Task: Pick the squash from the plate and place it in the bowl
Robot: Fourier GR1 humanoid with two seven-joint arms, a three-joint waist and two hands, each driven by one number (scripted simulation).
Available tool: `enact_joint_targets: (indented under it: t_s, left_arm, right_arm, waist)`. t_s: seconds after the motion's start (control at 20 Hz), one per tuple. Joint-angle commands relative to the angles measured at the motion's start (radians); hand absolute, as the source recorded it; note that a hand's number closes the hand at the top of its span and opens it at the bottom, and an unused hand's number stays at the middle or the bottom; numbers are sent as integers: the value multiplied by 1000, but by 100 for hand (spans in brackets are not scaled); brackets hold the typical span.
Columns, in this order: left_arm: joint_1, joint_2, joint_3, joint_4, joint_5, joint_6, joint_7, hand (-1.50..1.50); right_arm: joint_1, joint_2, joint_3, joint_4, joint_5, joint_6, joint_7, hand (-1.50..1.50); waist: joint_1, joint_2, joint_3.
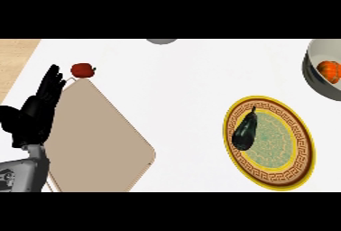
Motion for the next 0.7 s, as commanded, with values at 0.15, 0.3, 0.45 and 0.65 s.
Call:
enact_joint_targets:
  t_s: [0.15,0.3,0.45,0.65]
  left_arm:
    - [32,-4,3,22,-6,-1,-28,0]
    - [25,-4,11,3,14,-7,-4,0]
    - [-19,14,25,11,18,-7,15,0]
    - [2,18,30,34,24,-23,-23,0]
  right_arm:
    - [127,-124,-60,27,-63,217,-14,-150]
    - [189,-123,-84,37,-90,302,-60,-150]
    - [207,-122,-94,24,-105,347,-78,-150]
    - [216,-153,-132,14,-148,405,-70,-150]
  waist:
    - [-13,1,1]
    - [-20,-4,3]
    - [-14,-2,3]
    - [-13,-3,3]
